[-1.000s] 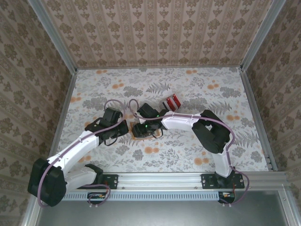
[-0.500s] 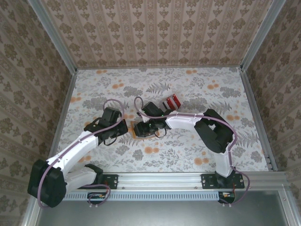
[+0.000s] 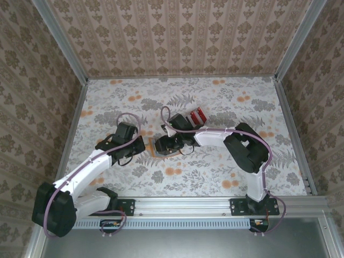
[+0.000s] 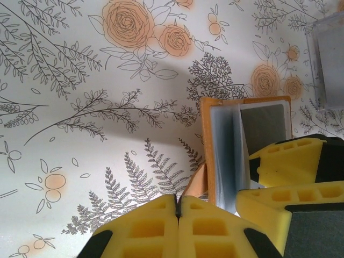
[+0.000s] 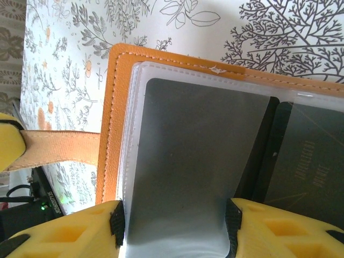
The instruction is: Put the credit cards into the card holder
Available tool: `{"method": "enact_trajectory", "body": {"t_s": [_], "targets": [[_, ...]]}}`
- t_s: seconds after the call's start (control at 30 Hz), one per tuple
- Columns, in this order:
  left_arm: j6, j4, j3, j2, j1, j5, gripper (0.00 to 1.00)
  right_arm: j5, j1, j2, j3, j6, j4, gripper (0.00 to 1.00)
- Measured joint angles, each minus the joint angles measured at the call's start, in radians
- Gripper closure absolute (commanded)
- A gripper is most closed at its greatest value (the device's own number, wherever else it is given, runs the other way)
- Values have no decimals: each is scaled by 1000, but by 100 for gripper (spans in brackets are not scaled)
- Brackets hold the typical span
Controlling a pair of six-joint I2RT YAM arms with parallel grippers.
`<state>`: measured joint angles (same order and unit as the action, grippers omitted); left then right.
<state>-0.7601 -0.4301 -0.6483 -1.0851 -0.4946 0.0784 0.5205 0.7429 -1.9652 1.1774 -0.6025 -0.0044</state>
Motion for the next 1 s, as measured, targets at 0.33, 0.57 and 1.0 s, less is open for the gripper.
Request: {"method": "enact_trajectory", "body": {"t_s": [0.33, 0.57, 1.0], "targets": [[0, 0, 0, 0, 6, 0, 100, 6, -23, 22, -23, 0, 1, 44], [0, 0, 0, 0, 6, 1, 100, -21, -33, 40, -27, 23, -27, 44], [0, 0, 18, 0, 13, -1, 100, -108, -66, 111, -85, 69, -91, 43]]}}
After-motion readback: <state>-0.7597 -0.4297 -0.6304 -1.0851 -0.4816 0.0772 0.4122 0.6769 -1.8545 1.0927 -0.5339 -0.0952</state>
